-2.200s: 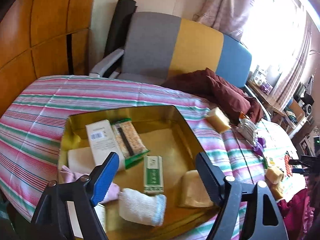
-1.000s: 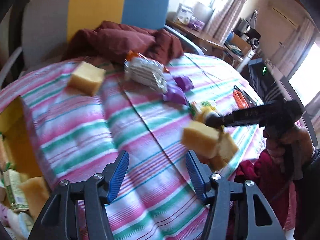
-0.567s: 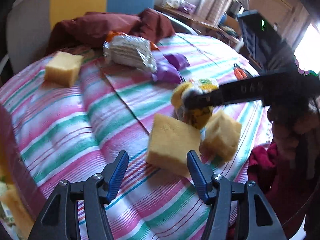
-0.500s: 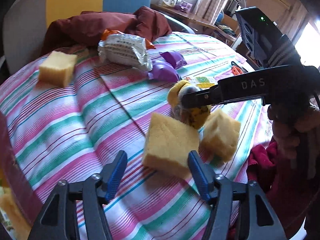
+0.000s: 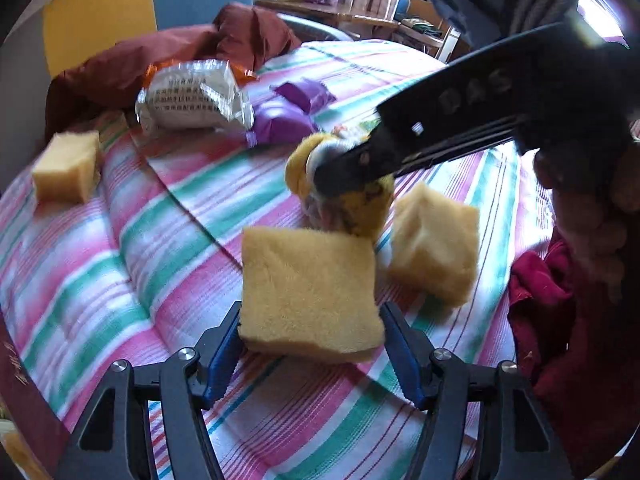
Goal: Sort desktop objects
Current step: 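Grasp a yellow sponge with the left tool while the right tool holds the yellow sock, then carry the yellow sponge and yellow sock over the gold tray and release both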
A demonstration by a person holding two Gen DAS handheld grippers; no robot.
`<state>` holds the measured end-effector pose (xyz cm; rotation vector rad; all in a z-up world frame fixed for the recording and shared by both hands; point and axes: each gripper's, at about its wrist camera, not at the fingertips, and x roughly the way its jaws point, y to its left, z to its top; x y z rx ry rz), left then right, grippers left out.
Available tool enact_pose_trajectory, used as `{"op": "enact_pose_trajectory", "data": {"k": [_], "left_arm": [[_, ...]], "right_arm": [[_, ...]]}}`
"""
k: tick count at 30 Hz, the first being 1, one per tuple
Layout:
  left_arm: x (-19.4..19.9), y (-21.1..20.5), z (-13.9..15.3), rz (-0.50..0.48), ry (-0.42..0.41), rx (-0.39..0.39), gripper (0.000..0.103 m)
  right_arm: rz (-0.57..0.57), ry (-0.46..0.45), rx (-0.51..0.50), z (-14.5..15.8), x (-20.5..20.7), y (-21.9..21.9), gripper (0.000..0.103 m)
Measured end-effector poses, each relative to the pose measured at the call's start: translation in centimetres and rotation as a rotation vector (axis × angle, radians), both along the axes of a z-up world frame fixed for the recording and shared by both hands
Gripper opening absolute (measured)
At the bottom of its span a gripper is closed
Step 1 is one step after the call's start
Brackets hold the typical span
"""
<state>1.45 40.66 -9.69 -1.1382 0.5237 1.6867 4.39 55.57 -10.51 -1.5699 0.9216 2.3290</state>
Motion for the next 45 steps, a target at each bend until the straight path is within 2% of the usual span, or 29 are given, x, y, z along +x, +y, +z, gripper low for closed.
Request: {"op": "enact_pose_trajectory", "data": {"k": [7, 11, 17, 26, 35, 39, 45], "left_arm": [[-0.3, -1.5, 1.0, 0.04, 0.009, 0.068, 0.059], [-0.3, -3.0, 2.1, 0.095, 0.016, 0.102, 0.058], [-0.6, -6.8, 4.0, 0.238, 0.075, 0.098, 0.058], [-2.2, -14.4, 7.0, 0.446, 0.146, 0.154, 0.058], [-5.2, -22.9, 8.7, 0.69, 0.187, 0.19, 0.058], [-6.5, -26.6, 8.7, 0.799, 0.215, 0.174, 0.059], [-7.3, -30.0, 8.3, 0.904, 0.258, 0.135, 0.059]], "right_arm": [[0.0, 0.004, 0.01, 0.1, 0.0, -0.2, 0.032], [0.04, 0.057, 0.007, 0.9, -0.2, -0.9, 0.032], [0.117, 0.132, 0.026, 2.3, -0.4, -2.6, 0.032], [0.15, 0.153, 0.106, 3.8, -1.2, -5.2, 0.032], [0.283, 0.262, 0.127, 7.1, -4.9, -14.0, 0.032], [0.349, 0.311, 0.119, 8.1, -7.1, -18.2, 0.032], [0.42, 0.341, 0.111, 8.2, -10.2, -23.7, 0.032]]}}
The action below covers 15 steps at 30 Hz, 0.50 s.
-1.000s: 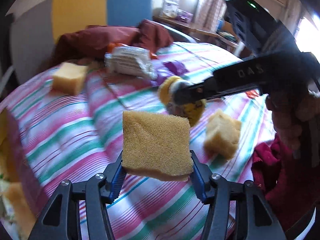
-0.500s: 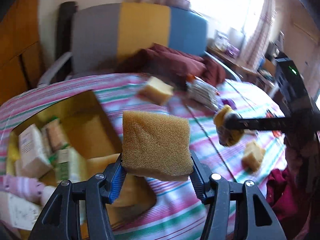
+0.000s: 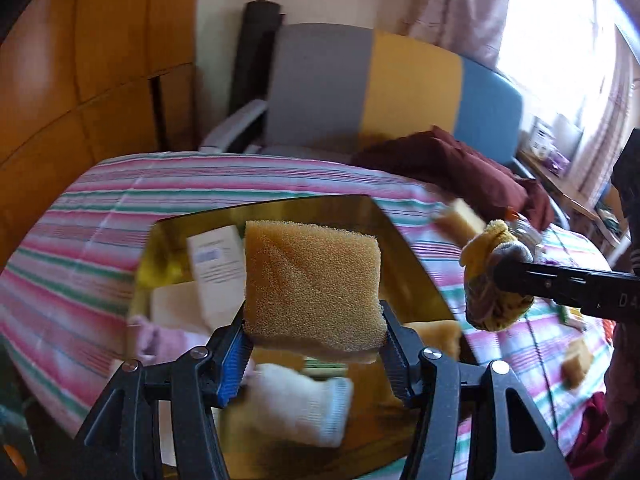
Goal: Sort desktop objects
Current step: 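Carry the yellow sponge and yellow sock over the gold tray and release both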
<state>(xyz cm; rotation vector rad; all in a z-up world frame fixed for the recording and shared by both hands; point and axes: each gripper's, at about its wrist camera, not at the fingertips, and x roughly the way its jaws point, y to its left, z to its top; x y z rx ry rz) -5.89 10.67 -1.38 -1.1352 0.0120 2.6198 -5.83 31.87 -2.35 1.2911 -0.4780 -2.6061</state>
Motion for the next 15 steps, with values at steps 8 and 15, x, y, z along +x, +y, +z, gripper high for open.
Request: {"op": "enact_pose_trajectory", "data": {"k": [8, 15], "left_arm": [[-1.0, -2.3, -1.8, 0.081, -0.021, -0.038, 0.059], [-1.2, -2.5, -2.6, 0.092, -0.02, -0.053, 0.059]], "right_arm": [[0.02, -0.013, 0.04, -1.1, -3.7, -4.2, 0.032], [0.018, -0.053, 0.076, -2.9, -5.9, -5.6, 0.032]]}}
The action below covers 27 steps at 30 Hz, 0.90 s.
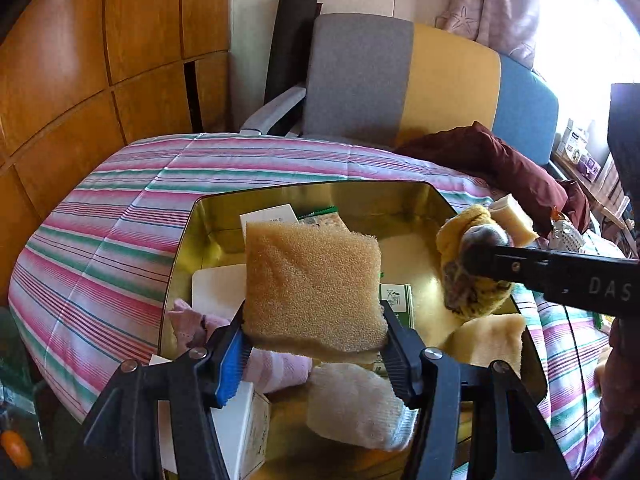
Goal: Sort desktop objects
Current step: 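Carry the yellow sponge and yellow sock over the gold tray and release both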
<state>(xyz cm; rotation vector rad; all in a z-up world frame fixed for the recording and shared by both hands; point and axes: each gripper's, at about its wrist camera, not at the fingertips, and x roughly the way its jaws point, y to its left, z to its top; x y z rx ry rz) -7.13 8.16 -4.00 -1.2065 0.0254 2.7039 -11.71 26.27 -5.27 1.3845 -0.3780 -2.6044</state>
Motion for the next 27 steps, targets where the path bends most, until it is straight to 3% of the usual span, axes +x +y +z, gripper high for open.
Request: {"op": "enact_pose_trajectory", "data": {"k": [5, 9, 23, 27], "left_arm": [[-0.4, 0.0, -0.1, 0.003, 0.003, -0.007, 0.06], [-0.5, -0.2, 0.0, 0.004, 0.0, 0.008, 0.061], [0.1, -0.5, 0.7, -0.009, 0.001, 0.086, 0.063], [0.4, -1.1, 1.6, -0.014, 0.03, 0.129, 0.07]], "right_arm": [[-0.002, -0.029, -0.002, -1.0, -0.7, -0.5, 0.039], [-0.023, -0.039, -0.029, -1.4, -0.8, -0.1, 0.061], [-0.056, 0.017, -0.035, 0.4, 1.6, 0.9, 0.061], [-0.079, 0.033, -0.032, 1.1, 3.1, 2.0, 0.064]]}}
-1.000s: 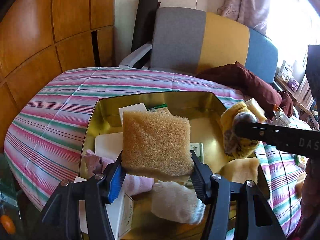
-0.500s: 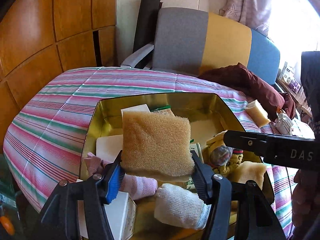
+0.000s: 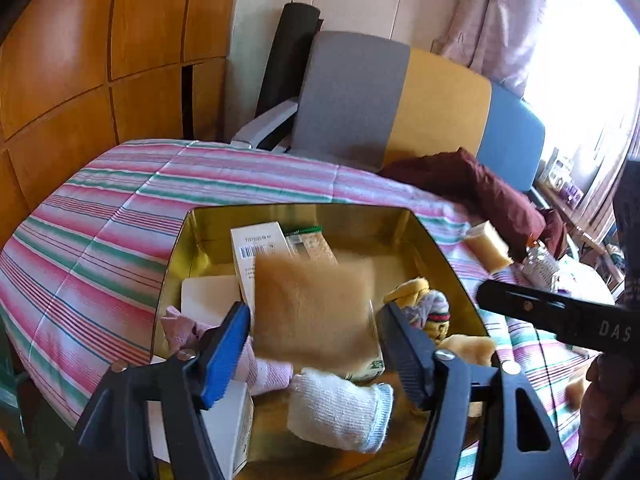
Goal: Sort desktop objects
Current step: 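Carry the yellow sponge and yellow sock over the gold tray and release both, then return to the pile and grasp the green WEIDAN cracker packet with the right tool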
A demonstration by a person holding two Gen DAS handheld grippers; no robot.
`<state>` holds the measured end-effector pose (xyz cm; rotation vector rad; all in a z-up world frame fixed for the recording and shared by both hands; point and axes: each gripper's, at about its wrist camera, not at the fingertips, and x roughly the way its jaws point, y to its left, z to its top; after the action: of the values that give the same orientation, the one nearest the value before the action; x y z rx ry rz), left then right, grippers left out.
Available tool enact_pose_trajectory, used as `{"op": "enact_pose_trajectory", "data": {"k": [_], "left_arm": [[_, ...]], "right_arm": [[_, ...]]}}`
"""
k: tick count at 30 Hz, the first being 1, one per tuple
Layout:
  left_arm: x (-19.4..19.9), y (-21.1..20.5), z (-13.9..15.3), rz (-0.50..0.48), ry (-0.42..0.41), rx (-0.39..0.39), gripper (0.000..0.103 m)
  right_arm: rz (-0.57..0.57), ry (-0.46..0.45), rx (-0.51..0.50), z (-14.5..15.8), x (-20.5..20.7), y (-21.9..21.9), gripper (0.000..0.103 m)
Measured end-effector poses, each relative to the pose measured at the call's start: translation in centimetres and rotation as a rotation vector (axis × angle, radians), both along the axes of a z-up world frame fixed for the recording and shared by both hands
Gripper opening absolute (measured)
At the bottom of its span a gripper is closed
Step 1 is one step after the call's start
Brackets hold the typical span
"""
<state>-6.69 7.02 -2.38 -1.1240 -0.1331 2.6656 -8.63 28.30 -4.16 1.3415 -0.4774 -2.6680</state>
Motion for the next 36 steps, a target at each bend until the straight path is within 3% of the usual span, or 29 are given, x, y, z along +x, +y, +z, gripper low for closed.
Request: {"op": "enact_pose_trajectory", "data": {"k": [4, 11, 19, 24, 30, 34, 36], "left_arm": [[0.3, -0.5, 0.7, -0.003, 0.008, 0.045, 0.071], [1.1, 1.0, 1.3, -0.06, 0.008, 0.047, 0.071], [2.9, 7.3, 2.1, -0.282, -0.001, 0.077, 0.069], [4.7, 13.4, 2.1, -0.448, -0.022, 0.037, 0.069], [7.0, 19.7, 1.7, -0.624, -0.029, -0.016, 0.069], [8.5, 23.2, 1.0, -0.731, -0.015, -0.065, 0.069], [9.1, 24.6, 0.5, -0.785, -0.013, -0.084, 0.069]], "right_arm": [[-0.046, 0.0, 0.0, 0.4, 2.1, 2.1, 0.067], [-0.154, -0.045, 0.018, 0.6, 6.2, 7.4, 0.07], [-0.344, -0.073, 0.04, 2.7, 11.6, 16.5, 0.077], [-0.499, -0.112, 0.046, 3.3, 14.9, 23.7, 0.083], [-0.683, -0.236, -0.07, 0.3, 17.4, 31.0, 0.083], [-0.742, -0.283, -0.236, -2.3, 18.2, 33.0, 0.083], [-0.76, -0.306, -0.274, -3.3, 18.2, 33.3, 0.083]]}}
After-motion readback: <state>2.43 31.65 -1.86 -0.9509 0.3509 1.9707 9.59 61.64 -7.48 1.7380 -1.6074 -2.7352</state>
